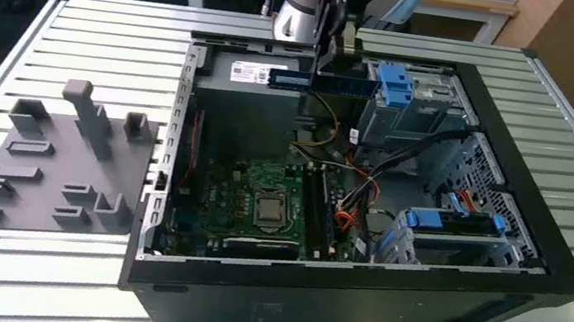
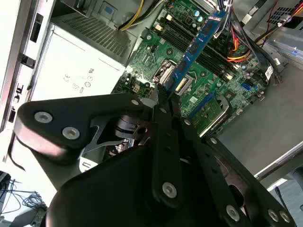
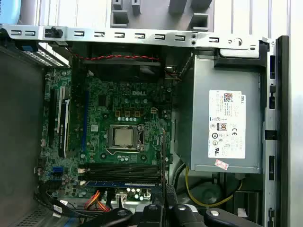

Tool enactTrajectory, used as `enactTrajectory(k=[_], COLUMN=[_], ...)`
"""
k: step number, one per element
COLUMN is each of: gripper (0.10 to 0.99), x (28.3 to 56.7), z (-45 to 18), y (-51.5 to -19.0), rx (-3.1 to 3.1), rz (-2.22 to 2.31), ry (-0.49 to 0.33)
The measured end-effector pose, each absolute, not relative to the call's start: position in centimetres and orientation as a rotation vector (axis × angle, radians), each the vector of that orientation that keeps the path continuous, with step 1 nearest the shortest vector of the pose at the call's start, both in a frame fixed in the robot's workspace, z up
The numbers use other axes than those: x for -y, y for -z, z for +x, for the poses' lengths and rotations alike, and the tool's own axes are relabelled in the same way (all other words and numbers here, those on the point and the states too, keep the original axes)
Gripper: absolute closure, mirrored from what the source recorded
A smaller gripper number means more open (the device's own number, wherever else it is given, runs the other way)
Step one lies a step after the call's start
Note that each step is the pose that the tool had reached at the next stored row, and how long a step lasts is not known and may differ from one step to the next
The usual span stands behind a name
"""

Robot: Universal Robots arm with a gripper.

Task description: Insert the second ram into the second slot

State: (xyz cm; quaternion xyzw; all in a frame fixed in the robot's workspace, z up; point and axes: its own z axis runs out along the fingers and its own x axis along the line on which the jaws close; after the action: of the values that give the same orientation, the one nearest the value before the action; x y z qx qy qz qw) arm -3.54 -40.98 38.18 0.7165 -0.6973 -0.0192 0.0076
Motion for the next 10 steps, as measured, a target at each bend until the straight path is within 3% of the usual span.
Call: enactTrajectory(k=[10], gripper=[0.949], x=[41.47], z=[-3.54], y=[-38.18], rx=[2.180], rz=[2.240], ry=[0.060])
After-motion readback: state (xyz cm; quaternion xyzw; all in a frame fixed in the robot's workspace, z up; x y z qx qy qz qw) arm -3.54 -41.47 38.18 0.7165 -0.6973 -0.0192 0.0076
